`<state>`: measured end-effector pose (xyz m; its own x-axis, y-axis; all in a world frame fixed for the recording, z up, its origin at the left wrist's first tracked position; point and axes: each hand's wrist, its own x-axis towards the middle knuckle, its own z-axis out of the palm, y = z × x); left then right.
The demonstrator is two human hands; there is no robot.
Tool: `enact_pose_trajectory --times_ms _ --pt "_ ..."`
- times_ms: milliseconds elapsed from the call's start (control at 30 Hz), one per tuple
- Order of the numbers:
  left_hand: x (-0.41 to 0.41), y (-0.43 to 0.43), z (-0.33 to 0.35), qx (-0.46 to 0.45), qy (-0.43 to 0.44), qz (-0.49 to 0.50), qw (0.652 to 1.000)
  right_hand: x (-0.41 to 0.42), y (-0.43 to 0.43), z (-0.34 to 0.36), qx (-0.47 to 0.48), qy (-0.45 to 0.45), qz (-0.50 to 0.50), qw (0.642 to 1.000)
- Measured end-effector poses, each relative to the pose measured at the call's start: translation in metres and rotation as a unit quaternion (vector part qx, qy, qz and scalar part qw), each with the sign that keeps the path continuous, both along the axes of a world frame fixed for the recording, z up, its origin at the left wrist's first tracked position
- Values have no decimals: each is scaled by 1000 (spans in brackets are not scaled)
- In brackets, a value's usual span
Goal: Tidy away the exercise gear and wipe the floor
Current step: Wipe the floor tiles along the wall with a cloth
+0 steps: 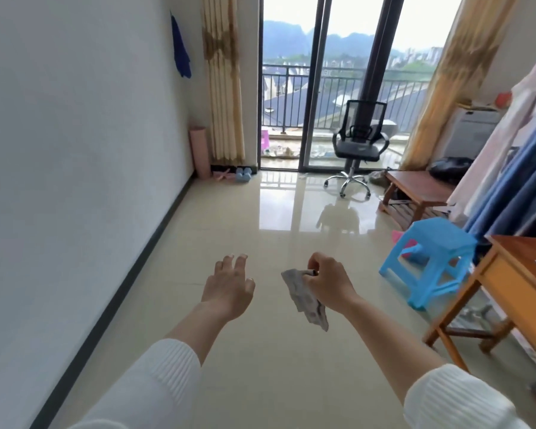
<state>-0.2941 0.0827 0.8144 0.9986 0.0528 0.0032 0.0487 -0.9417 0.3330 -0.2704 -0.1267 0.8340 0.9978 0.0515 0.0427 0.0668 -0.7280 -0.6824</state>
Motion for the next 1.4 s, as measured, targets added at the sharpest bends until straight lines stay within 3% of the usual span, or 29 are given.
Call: enact_pose_trajectory --times_ms 400,833,1100,1400 --pt "373 -8 -4 -43 1 80 996 396 12 5 22 29 51 998" --pt "745 76 -41 -54 8 149 987 784 101 -28 4 47 105 993" --pt "923 118 -57 -64 37 193 978 989 145 -36 -18 62 132 989" --pt "1112 153 -106 -79 50 313 945 1221 210 -75 -67 76 270 958"
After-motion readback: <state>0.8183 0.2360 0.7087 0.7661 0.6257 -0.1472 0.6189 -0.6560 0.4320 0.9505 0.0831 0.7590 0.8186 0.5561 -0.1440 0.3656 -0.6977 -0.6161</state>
